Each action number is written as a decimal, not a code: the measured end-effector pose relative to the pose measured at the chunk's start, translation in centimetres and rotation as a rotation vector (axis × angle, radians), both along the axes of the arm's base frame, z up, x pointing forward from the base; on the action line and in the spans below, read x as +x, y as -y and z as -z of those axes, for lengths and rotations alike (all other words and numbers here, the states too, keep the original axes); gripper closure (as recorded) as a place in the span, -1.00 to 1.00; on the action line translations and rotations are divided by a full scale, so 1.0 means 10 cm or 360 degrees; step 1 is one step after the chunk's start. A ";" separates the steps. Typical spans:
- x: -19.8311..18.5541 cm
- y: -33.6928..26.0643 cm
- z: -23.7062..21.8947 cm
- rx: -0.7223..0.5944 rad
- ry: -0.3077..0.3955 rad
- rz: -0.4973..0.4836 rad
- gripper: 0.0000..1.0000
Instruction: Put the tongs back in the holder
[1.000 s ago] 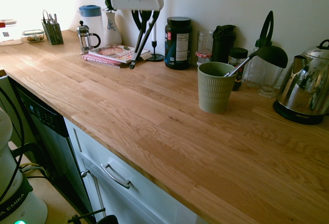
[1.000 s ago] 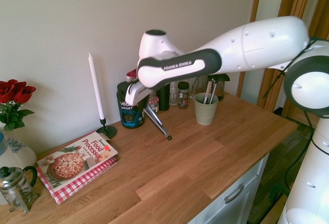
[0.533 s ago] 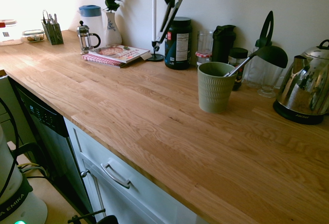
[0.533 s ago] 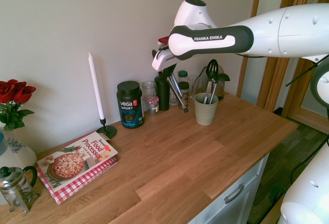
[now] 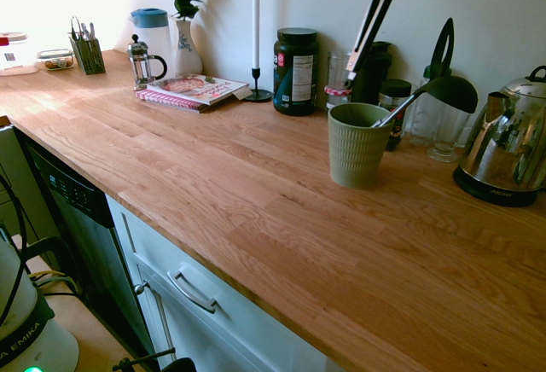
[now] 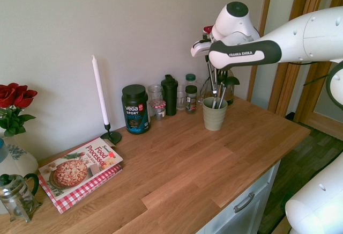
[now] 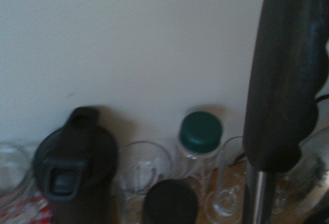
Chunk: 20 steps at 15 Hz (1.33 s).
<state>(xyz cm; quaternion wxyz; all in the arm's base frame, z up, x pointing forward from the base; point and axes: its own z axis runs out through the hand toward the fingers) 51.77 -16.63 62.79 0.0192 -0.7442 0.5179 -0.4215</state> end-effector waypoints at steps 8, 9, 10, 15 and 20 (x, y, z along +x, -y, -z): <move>0.00 -0.06 0.64 -0.0035 0.0058 0.0210 1.00; 0.00 -0.07 0.67 -0.0053 0.0076 0.0210 1.00; 0.02 -0.07 0.71 -0.0056 0.0085 0.0208 1.00; 0.17 -0.06 1.06 0.0002 0.0048 0.0175 1.00; 0.19 -0.04 1.45 0.0109 -0.0026 0.0175 -1.00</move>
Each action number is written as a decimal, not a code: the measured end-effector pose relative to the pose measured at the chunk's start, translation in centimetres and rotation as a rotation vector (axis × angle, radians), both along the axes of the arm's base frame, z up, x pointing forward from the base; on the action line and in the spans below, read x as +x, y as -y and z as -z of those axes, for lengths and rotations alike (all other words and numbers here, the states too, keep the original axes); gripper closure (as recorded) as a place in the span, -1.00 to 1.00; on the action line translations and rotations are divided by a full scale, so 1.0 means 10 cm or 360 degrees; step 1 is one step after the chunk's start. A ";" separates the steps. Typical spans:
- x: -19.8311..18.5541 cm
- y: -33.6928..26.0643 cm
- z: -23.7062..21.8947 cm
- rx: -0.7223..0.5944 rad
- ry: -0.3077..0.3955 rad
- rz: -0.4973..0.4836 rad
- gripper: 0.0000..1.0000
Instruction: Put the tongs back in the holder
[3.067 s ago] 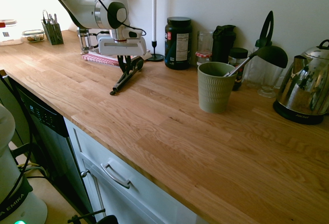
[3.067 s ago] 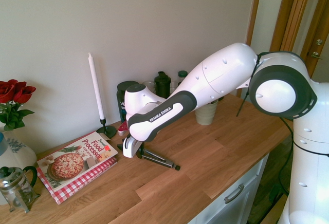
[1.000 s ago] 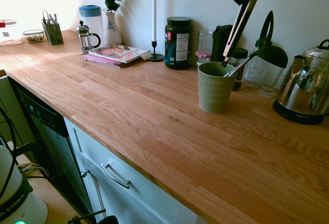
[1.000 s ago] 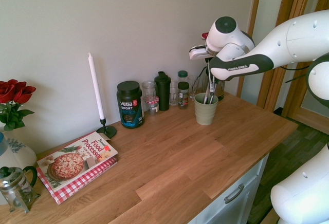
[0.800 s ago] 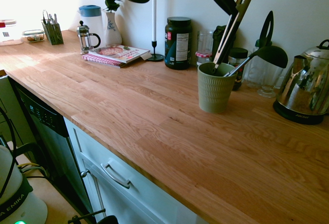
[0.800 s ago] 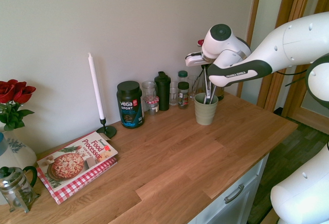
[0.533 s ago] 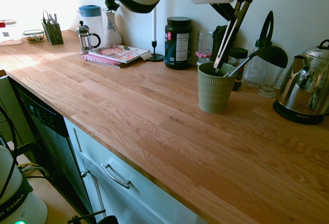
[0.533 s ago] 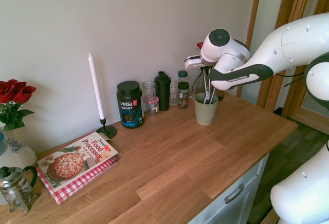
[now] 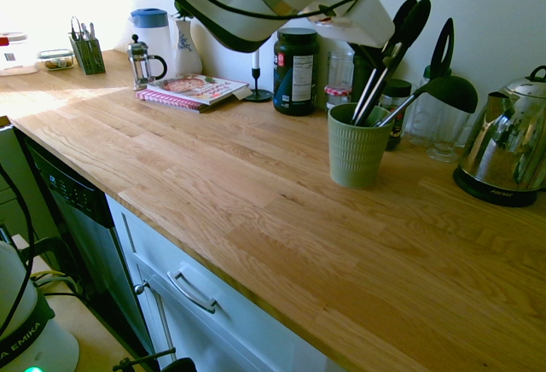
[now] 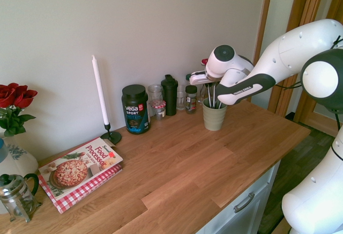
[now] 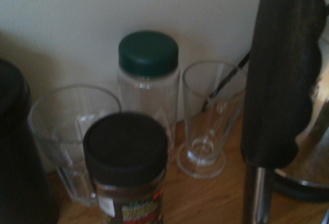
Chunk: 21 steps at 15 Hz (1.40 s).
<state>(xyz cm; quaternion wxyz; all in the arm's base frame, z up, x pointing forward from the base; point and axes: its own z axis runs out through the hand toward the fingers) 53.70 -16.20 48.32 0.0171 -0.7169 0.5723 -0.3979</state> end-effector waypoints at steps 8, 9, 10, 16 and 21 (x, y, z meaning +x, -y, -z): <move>-0.12 0.03 0.21 0.0129 -0.0079 -0.0036 -1.00; -0.13 0.03 0.17 0.0130 -0.0075 -0.0042 -1.00; -0.15 0.03 0.08 0.0128 -0.0071 -0.0049 -1.00; -0.53 -0.70 -0.85 0.0340 -0.0374 -0.0357 -1.00; -0.76 -1.09 0.11 0.0579 -0.0888 -0.0548 -1.00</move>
